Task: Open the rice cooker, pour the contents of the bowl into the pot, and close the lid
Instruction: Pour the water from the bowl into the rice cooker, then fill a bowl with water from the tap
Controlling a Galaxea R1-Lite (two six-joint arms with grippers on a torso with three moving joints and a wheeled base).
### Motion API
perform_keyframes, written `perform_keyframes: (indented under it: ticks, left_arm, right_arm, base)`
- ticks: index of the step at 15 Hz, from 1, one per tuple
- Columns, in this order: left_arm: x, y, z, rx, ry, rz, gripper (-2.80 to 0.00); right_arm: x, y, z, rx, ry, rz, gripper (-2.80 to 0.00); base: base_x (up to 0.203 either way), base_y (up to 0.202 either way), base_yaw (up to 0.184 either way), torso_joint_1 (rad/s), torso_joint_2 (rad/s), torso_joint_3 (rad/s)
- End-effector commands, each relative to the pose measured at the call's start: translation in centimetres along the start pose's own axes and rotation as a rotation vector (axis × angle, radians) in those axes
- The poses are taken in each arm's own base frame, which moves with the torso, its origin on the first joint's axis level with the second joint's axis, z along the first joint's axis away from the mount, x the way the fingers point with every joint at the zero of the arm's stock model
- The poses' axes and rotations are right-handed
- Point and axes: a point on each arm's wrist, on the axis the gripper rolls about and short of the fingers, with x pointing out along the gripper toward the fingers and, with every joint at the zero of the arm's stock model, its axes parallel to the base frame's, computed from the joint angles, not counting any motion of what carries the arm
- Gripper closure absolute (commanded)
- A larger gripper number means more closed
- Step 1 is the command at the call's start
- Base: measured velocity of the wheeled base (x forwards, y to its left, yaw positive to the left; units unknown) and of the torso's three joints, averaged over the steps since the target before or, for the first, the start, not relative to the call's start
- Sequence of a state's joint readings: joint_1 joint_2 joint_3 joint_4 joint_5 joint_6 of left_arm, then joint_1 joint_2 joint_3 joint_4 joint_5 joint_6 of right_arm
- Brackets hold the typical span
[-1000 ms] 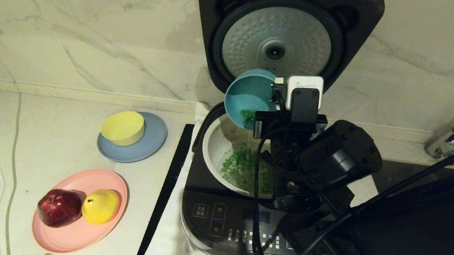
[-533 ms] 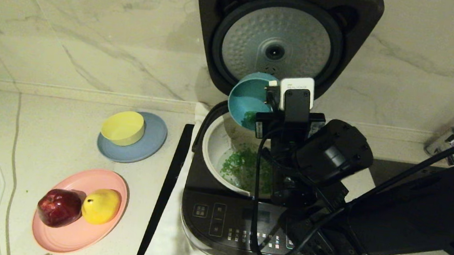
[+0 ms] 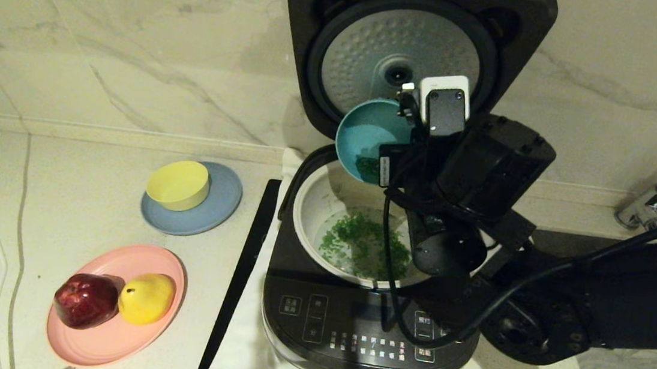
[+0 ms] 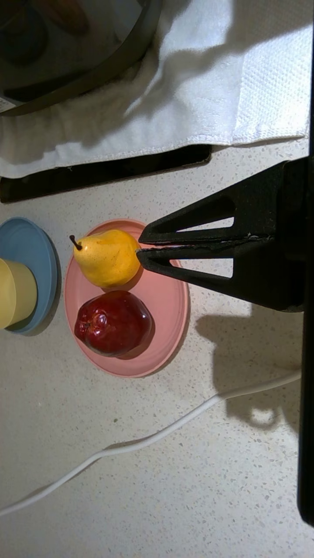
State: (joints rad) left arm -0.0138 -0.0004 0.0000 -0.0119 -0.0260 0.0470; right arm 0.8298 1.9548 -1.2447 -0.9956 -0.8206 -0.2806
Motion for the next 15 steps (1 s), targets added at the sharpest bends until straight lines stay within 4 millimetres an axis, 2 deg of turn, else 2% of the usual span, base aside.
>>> perform_keyframes:
  ticks: [1, 5, 8, 12, 15]
  left_arm:
    - [0.1, 0.0, -0.2, 0.0, 0.008, -0.001, 0.0]
    - [0.1, 0.0, -0.2, 0.0, 0.008, 0.001, 0.0]
    - [0.1, 0.0, -0.2, 0.0, 0.008, 0.001, 0.0]
    - [0.1, 0.0, -0.2, 0.0, 0.008, 0.001, 0.0]
    - [0.1, 0.0, -0.2, 0.0, 0.008, 0.001, 0.0]
  right_arm:
    - [-1.2, -1.8, 2.6, -0.011, 0.178, 0.048, 0.0]
    - [-3.5, -5.5, 7.4, 0.151, 0.505, 0.155, 0.0]
    - [-7.0, -10.5, 11.3, 0.32, 0.737, 0.304, 0.0]
    - [-9.7, -16.0, 12.3, 0.369, 0.852, 0.275, 0.0]
    - [-10.3, -20.7, 10.6, 0.433, 0.932, 0.14, 0.0]
  base:
    - [0.0, 0.0, 0.0, 0.0, 0.0, 0.0]
    - [0.0, 0.0, 0.0, 0.0, 0.0, 0.0]
    - [0.0, 0.0, 0.0, 0.0, 0.0, 0.0]
    - [0.0, 0.0, 0.0, 0.0, 0.0, 0.0]
    - [0.0, 0.0, 0.0, 0.0, 0.0, 0.0]
